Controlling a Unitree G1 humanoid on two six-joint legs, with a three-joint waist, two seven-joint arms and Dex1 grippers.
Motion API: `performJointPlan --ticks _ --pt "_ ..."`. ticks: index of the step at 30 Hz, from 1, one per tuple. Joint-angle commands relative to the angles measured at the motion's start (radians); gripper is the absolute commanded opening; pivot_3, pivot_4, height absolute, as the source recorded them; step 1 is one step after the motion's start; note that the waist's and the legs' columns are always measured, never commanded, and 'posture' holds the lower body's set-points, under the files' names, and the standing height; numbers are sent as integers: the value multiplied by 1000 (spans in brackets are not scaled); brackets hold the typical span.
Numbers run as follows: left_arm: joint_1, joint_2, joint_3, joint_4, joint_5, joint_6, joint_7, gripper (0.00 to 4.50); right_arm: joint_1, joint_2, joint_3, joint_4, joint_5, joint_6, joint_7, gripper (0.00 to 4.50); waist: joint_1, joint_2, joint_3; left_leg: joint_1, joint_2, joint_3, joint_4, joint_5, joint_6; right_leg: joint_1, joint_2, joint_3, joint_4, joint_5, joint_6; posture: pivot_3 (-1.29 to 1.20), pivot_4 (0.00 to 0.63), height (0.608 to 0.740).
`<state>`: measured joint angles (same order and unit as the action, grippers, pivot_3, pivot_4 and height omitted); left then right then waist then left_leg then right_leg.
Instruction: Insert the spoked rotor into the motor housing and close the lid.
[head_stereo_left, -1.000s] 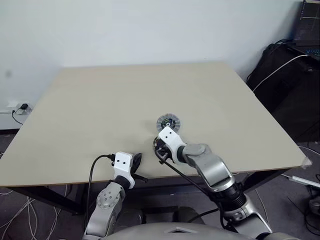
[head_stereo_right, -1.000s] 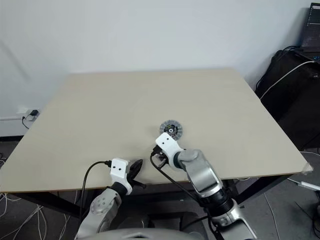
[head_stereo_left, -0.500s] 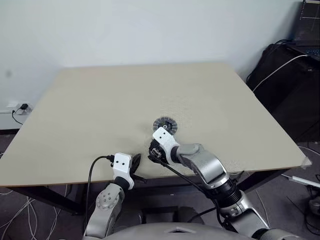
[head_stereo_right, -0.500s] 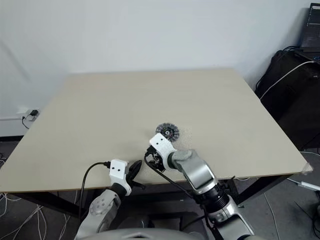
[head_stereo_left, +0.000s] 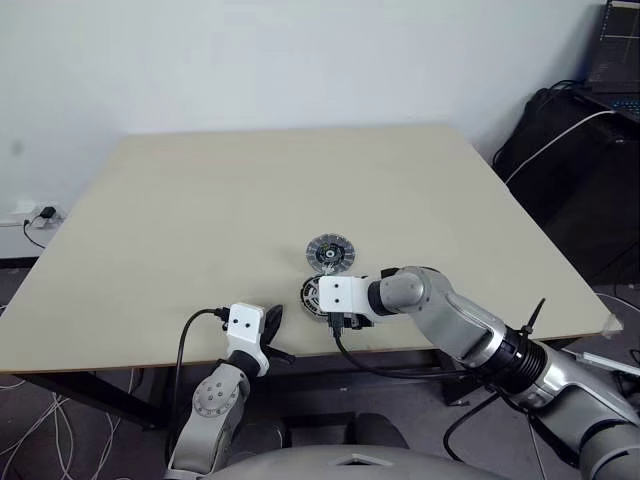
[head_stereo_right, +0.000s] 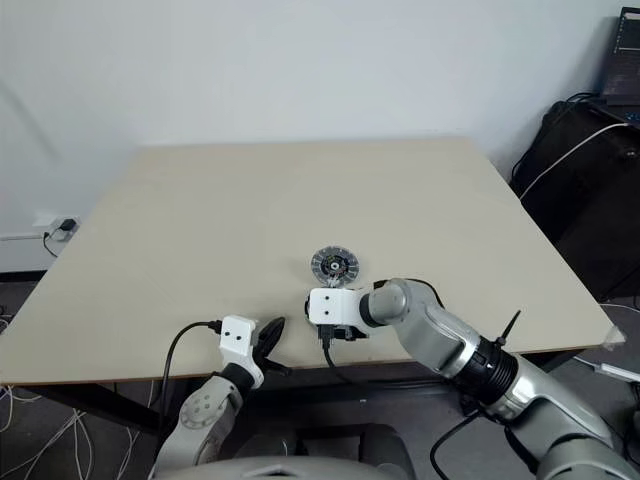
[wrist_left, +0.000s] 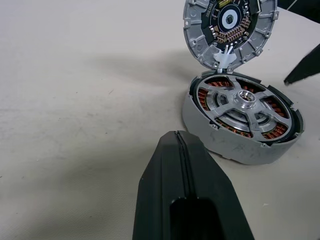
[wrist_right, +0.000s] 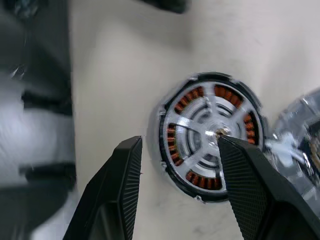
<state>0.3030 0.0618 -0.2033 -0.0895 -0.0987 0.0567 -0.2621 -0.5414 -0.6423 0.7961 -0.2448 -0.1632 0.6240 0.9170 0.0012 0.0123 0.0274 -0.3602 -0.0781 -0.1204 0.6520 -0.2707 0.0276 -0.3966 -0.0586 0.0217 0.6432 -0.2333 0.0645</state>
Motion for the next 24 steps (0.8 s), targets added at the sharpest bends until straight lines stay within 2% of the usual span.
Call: performJointPlan --ticks 1,16,19,24 --pt "-11 -4 5 -20 -4 -15 1 0 -40 -1 10 25 -50 -84 49 2558 4 -1 0 0 0 0 0 0 0 0 0 0 0 0 0 0 0 740" --pt "0 -12 5 -25 -3 -24 15 0 -76 48 36 242 -218 -278 155 2558 24 -3 2 0 0 0 1 0 0 0 0 0 0 0 0 0 0 740" --pt "2 -13 5 -26 -4 -25 18 0 -73 50 28 256 -232 -290 166 1944 27 -3 2 0 0 0 1 0 0 1 0 0 0 0 0 0 0 740" --pt "4 -14 3 -25 -5 -26 21 0 -64 58 13 263 -251 -299 172 372 26 -4 1 1 0 0 1 0 0 1 0 0 0 0 0 0 0 740"
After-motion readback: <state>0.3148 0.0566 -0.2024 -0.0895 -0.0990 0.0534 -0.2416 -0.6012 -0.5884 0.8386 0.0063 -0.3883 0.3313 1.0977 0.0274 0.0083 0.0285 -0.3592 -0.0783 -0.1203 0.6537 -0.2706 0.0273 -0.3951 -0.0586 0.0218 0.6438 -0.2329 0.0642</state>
